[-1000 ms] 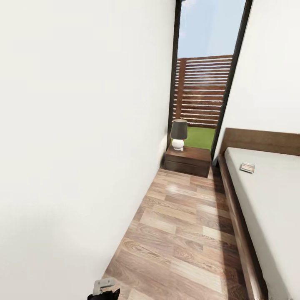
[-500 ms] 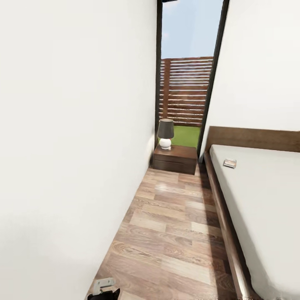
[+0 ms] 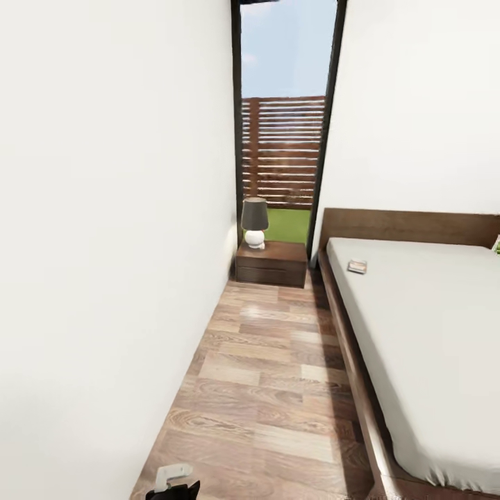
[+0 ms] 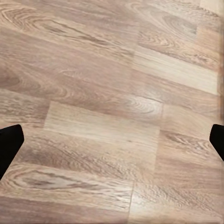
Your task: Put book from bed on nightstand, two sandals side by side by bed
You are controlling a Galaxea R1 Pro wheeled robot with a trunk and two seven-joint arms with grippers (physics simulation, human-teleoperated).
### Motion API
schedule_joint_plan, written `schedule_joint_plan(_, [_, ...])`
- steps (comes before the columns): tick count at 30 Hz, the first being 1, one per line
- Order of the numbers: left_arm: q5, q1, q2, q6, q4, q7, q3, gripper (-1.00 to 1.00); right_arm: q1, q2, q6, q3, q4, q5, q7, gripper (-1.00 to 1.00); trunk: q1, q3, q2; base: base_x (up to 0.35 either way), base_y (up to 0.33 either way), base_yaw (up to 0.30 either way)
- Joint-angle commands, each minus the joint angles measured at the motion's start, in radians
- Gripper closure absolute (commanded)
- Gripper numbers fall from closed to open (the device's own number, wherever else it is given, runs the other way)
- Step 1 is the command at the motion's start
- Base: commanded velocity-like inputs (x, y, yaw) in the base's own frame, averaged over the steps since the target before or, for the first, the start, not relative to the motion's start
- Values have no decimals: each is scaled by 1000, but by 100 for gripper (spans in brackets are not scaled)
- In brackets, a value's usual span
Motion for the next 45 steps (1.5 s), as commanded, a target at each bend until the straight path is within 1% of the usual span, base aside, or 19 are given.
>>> schedule_joint_plan(1, [5, -1, 0, -1, 1, -6, 6, -100, -2, 0, -1, -1, 4, -9, 5, -100, 0, -1, -1, 0, 0, -216])
schedule_joint_plan(20, [5, -1, 0, -1, 1, -6, 6, -100, -2, 0, -1, -1, 4, -9, 5, -100, 0, -7, -1, 0, 0, -206])
schedule_joint_plan(40, [5, -1, 0, -1, 1, -6, 6, -100, -2, 0, -1, -1, 8, -12, 5, -100, 0, -7, -1, 2, 0, -9])
schedule_joint_plan(45, [5, -1, 0, -1, 0, -6, 6, -100, -2, 0, -1, -1, 7, -13, 5, -100, 0, -7, -1, 227, 0, 0])
